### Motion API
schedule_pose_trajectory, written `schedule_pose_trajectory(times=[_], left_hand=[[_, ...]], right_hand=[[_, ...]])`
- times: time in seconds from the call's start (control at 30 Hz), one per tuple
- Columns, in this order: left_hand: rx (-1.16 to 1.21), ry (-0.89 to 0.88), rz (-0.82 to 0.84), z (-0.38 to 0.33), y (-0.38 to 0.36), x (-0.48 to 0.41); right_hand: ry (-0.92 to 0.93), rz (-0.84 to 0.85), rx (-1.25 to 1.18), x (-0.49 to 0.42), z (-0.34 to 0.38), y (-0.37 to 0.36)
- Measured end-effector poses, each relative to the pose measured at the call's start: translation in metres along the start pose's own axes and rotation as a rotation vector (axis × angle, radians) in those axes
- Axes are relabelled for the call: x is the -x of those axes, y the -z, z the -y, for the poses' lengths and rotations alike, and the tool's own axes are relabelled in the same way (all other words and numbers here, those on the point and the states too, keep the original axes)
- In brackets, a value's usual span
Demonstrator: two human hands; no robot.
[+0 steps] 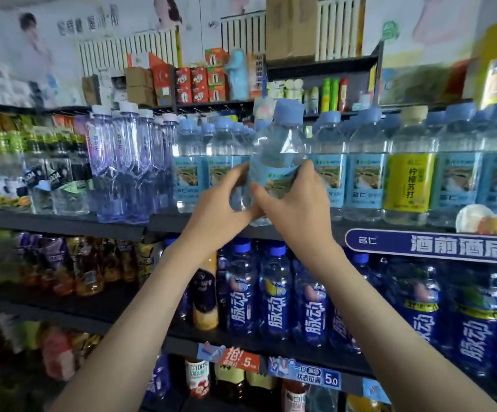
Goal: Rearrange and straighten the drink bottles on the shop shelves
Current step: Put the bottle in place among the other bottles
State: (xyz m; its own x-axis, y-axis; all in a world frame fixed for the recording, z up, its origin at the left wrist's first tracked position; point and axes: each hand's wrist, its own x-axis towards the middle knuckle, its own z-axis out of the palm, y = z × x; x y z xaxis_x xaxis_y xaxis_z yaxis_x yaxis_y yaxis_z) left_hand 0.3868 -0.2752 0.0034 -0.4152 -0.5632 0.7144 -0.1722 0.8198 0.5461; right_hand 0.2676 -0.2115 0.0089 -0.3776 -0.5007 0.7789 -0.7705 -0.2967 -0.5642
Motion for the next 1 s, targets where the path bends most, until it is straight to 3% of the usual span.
schedule_pose_trajectory(times=[0.27,0.37,0.67,0.87,1.0], left_hand=[[-0.224,-0.050,-0.099,0.039,-0.004,-0.007],[-0.331,-0.071,-0.064,0.051,-0.011,-0.016],[-0.466,-0.074,-0.087,0.068,-0.015,-0.025],[-0.607,-0.051,-0.158,0.064,-0.030,-0.029],[-0.503,-0.087,-0.246,0.054,-0.049,-0.022]], right_hand=[[-0.045,0.025,0.212,-0.028,-0.007,-0.038],[-0.045,0.024,0.293,-0.034,-0.005,-0.049],[0.068,0.119,0.367,-0.017,-0.018,-0.049],[0.156,0.093,0.287,-0.015,-0.029,-0.030],[0.191,-0.065,0.288,-0.013,-0.043,0.001]])
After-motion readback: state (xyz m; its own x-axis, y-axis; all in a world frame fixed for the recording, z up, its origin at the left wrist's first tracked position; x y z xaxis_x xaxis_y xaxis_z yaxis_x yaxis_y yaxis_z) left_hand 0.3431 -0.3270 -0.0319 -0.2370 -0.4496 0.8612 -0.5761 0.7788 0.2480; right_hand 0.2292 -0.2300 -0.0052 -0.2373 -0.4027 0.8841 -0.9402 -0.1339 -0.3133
